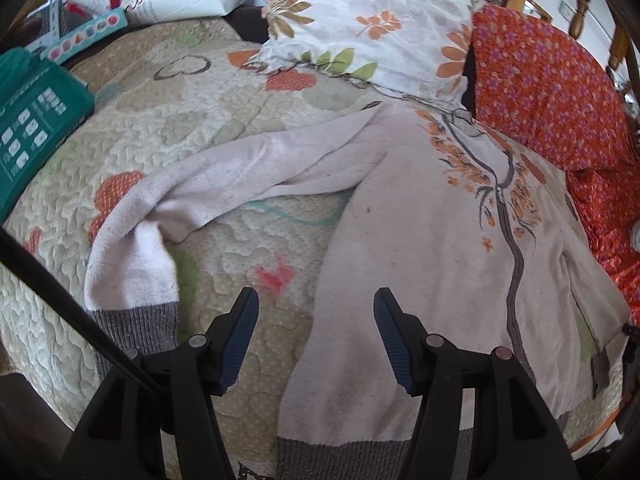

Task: Fold small clothes
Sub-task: 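Grasp the grey hem with both tools and pull the cardigan flat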

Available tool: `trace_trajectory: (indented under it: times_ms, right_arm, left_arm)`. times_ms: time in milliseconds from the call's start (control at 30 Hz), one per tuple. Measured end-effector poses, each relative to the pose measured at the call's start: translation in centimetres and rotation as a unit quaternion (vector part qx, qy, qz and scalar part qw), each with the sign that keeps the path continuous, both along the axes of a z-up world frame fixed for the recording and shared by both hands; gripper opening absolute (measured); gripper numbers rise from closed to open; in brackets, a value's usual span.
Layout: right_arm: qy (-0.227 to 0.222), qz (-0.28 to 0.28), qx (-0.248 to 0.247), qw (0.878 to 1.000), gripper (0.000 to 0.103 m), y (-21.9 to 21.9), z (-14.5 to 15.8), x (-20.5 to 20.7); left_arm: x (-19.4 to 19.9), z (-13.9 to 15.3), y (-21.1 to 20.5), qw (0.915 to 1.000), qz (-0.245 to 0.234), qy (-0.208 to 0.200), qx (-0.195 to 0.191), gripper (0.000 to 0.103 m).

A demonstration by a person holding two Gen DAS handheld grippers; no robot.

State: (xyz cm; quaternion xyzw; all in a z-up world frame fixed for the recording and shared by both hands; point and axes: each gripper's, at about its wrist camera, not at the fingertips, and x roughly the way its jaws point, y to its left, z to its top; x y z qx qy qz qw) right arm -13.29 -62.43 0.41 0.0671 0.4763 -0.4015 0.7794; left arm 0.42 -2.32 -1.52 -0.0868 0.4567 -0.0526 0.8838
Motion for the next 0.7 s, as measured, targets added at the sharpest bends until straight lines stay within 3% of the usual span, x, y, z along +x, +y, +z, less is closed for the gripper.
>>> trace_trajectory:
  times_ms: [100, 133, 233, 300, 400, 467, 500, 533, 667, 700]
  right_arm:
    - [-0.045, 0.016, 0.075, 0.996, 0.011, 2.1, 0.8, -0.9]
    - [-0.058, 0.032, 0.112, 0.992, 0.016, 4.1, 0.2, -1.9]
    - [-0.089, 0.113, 0.241, 0.960, 0.037, 9.1, -0.9, -3.2]
    - [-0.079, 0.157, 0.303, 0.937, 0.038, 13.2, -3.0, -3.8]
    - [-0.056, 0.182, 0.327, 0.926, 0.038, 15.7, -6.0, -4.2]
    - [-0.069, 0.191, 0.293, 0.934, 0.043, 17.5, -6.2, -5.0]
    - [-0.072, 0.194, 0.296, 0.933, 0.048, 17.9, -6.3, -5.0]
    - [-0.079, 0.193, 0.302, 0.930, 0.052, 18.2, -6.2, -5.1]
    - [-0.108, 0.197, 0.350, 0.910, 0.053, 20.2, -7.6, -6.3]
    - [-0.106, 0.204, 0.322, 0.919, 0.053, 21.3, -7.6, -6.3]
  left_arm:
    - [-0.1, -0.4, 0.3, 1.0000, 0.001, 0.007, 0.006, 0.060]
    - [-0.2, -0.6, 0.3, 0.9999, -0.002, 0.012, 0.009, 0.062]
    - [-0.3, -1.6, 0.4, 0.9992, -0.015, 0.034, 0.012, 0.063]
    - [-0.6, -2.3, 0.6, 0.9982, -0.026, 0.054, 0.005, 0.063]
    - [-1.2, -3.7, 1.0, 0.9965, -0.032, 0.076, -0.014, 0.063]
    - [-2.1, -4.0, 1.2, 0.9959, -0.041, 0.080, -0.016, 0.064]
    - [-2.5, -3.9, 1.3, 0.9953, -0.048, 0.082, -0.016, 0.065]
    - [-3.0, -4.0, 1.2, 0.9950, -0.053, 0.083, -0.017, 0.067]
    - [-4.8, -4.4, 0.2, 0.9948, -0.065, 0.078, -0.010, 0.067]
    - [-5.3, -4.6, -0.4, 0.9948, -0.069, 0.075, -0.004, 0.067]
